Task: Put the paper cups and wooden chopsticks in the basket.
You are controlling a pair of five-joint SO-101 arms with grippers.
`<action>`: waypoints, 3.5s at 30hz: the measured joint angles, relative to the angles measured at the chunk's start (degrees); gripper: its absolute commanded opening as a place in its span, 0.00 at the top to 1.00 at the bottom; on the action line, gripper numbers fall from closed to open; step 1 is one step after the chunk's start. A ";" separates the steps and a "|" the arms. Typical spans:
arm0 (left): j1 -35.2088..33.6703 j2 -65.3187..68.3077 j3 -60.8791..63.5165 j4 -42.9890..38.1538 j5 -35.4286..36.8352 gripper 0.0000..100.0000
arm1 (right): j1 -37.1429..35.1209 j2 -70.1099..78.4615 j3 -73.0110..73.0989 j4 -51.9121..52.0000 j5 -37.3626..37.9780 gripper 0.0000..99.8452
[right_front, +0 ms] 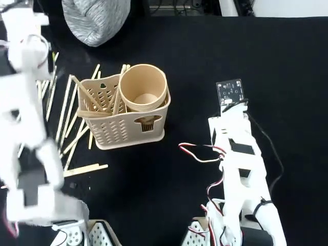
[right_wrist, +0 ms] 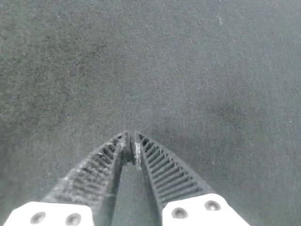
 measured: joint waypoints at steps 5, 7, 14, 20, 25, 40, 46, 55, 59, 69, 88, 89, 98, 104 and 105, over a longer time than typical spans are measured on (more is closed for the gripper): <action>3.25 -22.95 15.82 -7.65 0.00 0.97 | 0.00 0.00 0.00 0.00 0.00 0.98; 4.57 -32.00 22.59 -11.96 0.00 0.97 | 0.00 0.00 0.00 0.00 0.00 0.98; 10.29 -61.54 48.62 -31.56 1.85 0.97 | 0.00 0.00 0.00 0.00 0.00 0.98; 12.31 -77.10 70.15 -55.82 13.98 0.97 | 0.00 0.00 0.00 0.00 0.00 0.98; 12.75 -78.42 86.15 -72.53 18.46 0.97 | 0.00 0.00 0.00 0.00 0.00 0.98; 12.84 -74.20 88.44 -59.34 20.04 0.76 | 0.00 0.00 0.00 0.00 0.00 0.98; 3.78 -61.27 70.95 -39.65 15.21 0.76 | 0.00 0.00 0.00 0.00 0.00 0.98; -10.81 -24.18 51.60 -25.58 3.87 0.76 | 0.00 0.00 0.00 0.00 0.00 0.98; -10.99 -8.44 47.74 -25.58 -3.25 0.76 | 0.00 0.00 0.00 0.00 0.00 0.98; -13.01 28.04 25.85 -26.90 -6.07 0.76 | 0.00 0.00 0.00 0.00 0.00 0.98; -12.22 66.64 -27.78 0.09 -16.62 0.97 | 0.00 -0.09 0.88 0.00 1.58 0.98; -12.22 66.73 -28.48 0.44 -15.12 0.97 | 0.00 -0.09 0.88 0.00 1.58 0.98; -10.46 52.04 -14.59 0.18 -9.67 0.97 | 0.00 -0.09 0.88 0.00 1.58 0.98; -9.67 26.99 6.07 0.18 -8.09 0.97 | 0.00 -0.09 0.88 0.00 1.58 0.98; -9.67 22.68 8.70 0.26 -8.09 0.97 | 0.00 -0.09 0.88 0.00 1.58 0.98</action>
